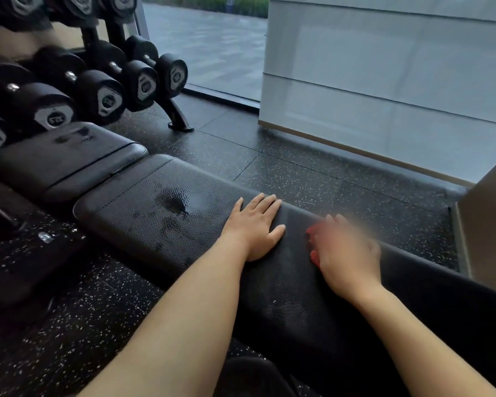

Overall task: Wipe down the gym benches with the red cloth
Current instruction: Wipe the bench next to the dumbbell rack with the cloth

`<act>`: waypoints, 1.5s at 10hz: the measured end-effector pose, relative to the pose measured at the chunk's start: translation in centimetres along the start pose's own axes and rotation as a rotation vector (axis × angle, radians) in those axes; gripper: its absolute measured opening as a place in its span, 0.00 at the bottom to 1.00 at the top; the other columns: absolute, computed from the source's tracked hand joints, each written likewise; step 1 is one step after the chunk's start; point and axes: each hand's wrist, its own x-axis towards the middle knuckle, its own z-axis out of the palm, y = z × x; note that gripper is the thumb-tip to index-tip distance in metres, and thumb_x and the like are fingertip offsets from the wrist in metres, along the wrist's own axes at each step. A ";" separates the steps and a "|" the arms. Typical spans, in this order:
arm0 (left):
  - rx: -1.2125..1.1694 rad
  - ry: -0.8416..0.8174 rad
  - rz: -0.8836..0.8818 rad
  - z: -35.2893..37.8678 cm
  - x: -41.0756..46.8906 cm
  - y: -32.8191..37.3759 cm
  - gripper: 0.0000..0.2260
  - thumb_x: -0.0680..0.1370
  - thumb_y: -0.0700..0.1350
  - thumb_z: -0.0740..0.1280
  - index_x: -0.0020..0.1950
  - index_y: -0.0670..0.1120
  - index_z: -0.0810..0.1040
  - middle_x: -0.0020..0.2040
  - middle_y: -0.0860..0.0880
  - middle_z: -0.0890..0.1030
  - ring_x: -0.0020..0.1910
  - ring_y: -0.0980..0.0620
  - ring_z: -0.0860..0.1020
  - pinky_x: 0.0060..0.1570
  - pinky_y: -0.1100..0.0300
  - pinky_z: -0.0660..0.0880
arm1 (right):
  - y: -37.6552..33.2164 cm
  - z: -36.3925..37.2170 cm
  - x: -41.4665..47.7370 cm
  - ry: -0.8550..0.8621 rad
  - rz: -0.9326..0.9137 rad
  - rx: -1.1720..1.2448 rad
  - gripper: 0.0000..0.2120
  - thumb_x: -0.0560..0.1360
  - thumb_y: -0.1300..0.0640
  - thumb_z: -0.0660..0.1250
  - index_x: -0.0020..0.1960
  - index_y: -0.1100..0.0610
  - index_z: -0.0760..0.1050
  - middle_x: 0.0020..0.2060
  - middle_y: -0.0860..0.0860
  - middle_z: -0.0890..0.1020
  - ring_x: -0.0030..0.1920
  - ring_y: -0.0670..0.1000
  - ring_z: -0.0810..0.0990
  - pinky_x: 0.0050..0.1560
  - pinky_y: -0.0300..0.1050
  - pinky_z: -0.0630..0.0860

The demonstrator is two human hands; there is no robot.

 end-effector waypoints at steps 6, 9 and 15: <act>-0.002 -0.002 0.004 0.1 0.0 -0.1 0.28 0.81 0.59 0.48 0.78 0.51 0.47 0.79 0.55 0.46 0.77 0.55 0.43 0.74 0.47 0.41 | 0.6 -0.6 -0.2 -0.032 -0.003 0.018 0.26 0.81 0.43 0.48 0.76 0.51 0.53 0.77 0.49 0.54 0.75 0.50 0.55 0.71 0.52 0.52; -0.005 -0.001 0.004 0.1 0.1 -0.1 0.28 0.81 0.59 0.48 0.78 0.51 0.46 0.78 0.55 0.46 0.77 0.55 0.43 0.74 0.47 0.41 | 0.2 -0.4 -0.4 -0.047 0.033 0.013 0.26 0.81 0.42 0.47 0.77 0.49 0.53 0.77 0.49 0.54 0.75 0.50 0.54 0.71 0.53 0.52; 0.002 0.004 -0.001 0.0 -0.1 0.0 0.28 0.81 0.58 0.49 0.78 0.52 0.46 0.78 0.56 0.46 0.77 0.56 0.43 0.74 0.48 0.41 | 0.2 -0.1 -1.9 -0.029 -0.057 0.015 0.35 0.74 0.37 0.35 0.77 0.49 0.51 0.77 0.47 0.51 0.75 0.48 0.51 0.71 0.50 0.51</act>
